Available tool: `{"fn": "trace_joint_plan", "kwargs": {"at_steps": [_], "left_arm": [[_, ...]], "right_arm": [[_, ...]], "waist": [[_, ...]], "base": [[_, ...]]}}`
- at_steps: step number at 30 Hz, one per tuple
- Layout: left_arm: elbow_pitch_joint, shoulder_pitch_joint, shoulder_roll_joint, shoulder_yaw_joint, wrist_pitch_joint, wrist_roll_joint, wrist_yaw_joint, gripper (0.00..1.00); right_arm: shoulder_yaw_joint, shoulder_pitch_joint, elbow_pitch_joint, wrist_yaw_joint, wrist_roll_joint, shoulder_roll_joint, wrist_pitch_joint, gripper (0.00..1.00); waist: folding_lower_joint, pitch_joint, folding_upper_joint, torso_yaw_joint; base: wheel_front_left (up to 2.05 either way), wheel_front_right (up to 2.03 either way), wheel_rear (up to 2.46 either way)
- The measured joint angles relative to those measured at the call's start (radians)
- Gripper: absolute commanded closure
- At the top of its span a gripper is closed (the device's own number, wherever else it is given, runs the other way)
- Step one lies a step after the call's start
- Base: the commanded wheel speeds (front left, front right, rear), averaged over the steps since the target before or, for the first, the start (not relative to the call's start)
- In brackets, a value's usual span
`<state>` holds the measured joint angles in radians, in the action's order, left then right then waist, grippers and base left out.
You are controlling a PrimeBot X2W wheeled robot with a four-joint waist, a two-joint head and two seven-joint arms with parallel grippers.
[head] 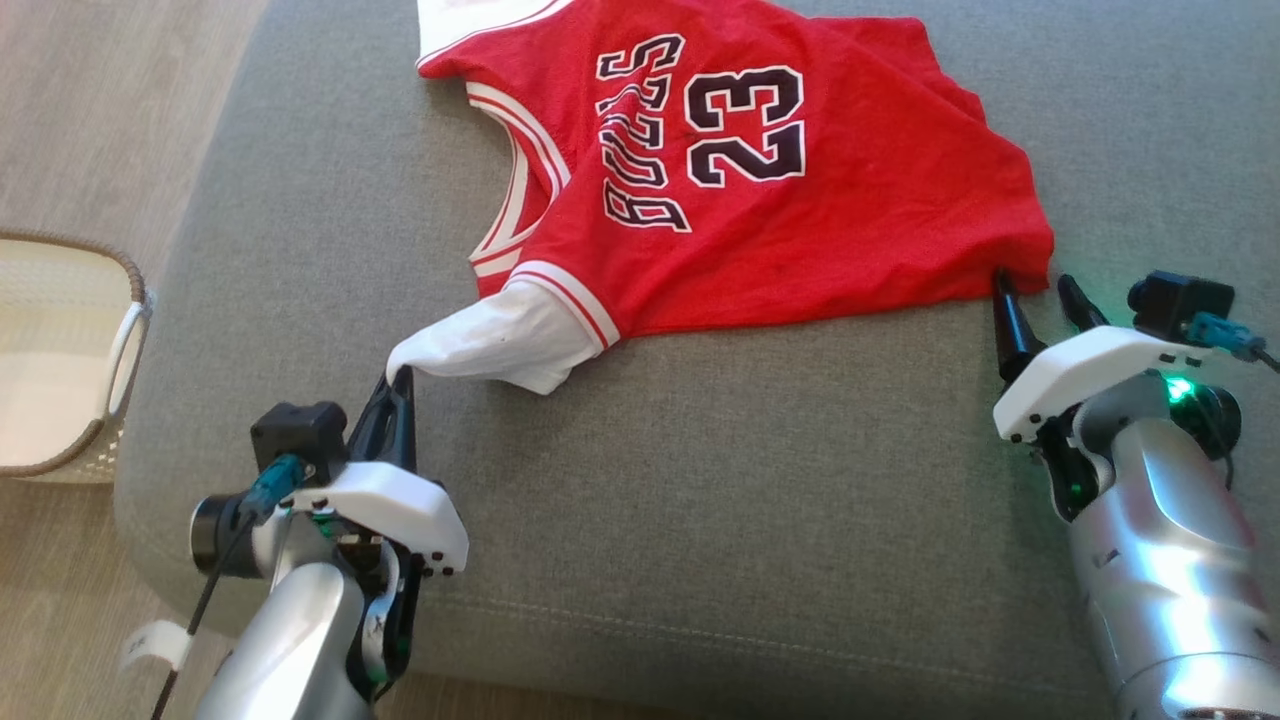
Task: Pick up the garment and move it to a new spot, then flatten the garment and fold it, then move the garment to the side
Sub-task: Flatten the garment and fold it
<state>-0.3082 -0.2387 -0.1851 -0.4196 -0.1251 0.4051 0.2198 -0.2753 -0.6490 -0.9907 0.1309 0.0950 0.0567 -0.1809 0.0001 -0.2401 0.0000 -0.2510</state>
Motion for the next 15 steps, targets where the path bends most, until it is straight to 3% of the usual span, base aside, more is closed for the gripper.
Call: {"fn": "trace_joint_plan", "kwargs": {"at_steps": [5,6,7,8,15], "left_arm": [[-0.010,-0.007,0.001,-0.006,-0.001,0.000,0.000,1.00],[-0.012,-0.011,0.001,-0.007,-0.001,0.000,0.000,1.00],[-0.013,-0.015,0.001,-0.009,-0.001,0.000,0.000,1.00],[-0.014,-0.018,0.001,-0.009,-0.001,0.000,0.000,1.00],[-0.021,-0.020,-0.002,-0.012,-0.001,0.001,0.000,1.00]], "right_arm": [[0.007,-0.013,-0.023,0.000,-0.004,0.002,-0.010,0.00],[0.007,-0.018,-0.029,0.000,-0.006,0.002,-0.010,0.23],[0.008,-0.021,-0.035,0.000,-0.006,0.003,-0.010,0.69],[0.008,-0.022,-0.039,0.000,-0.006,0.004,-0.010,1.00],[0.045,-0.023,-0.050,0.000,-0.006,0.008,-0.032,1.00]], "waist": [[-0.0001,-0.004,0.0000,-0.005],[-0.0001,-0.003,0.0000,-0.006],[-0.0001,-0.003,0.0000,-0.007],[-0.0001,-0.002,0.0000,-0.007],[0.0000,0.018,0.0000,0.000]], "base": [[0.00,0.00,0.00],[0.00,0.00,0.00],[0.00,0.00,0.00],[0.00,0.00,0.00],[0.00,0.00,0.00]]}}
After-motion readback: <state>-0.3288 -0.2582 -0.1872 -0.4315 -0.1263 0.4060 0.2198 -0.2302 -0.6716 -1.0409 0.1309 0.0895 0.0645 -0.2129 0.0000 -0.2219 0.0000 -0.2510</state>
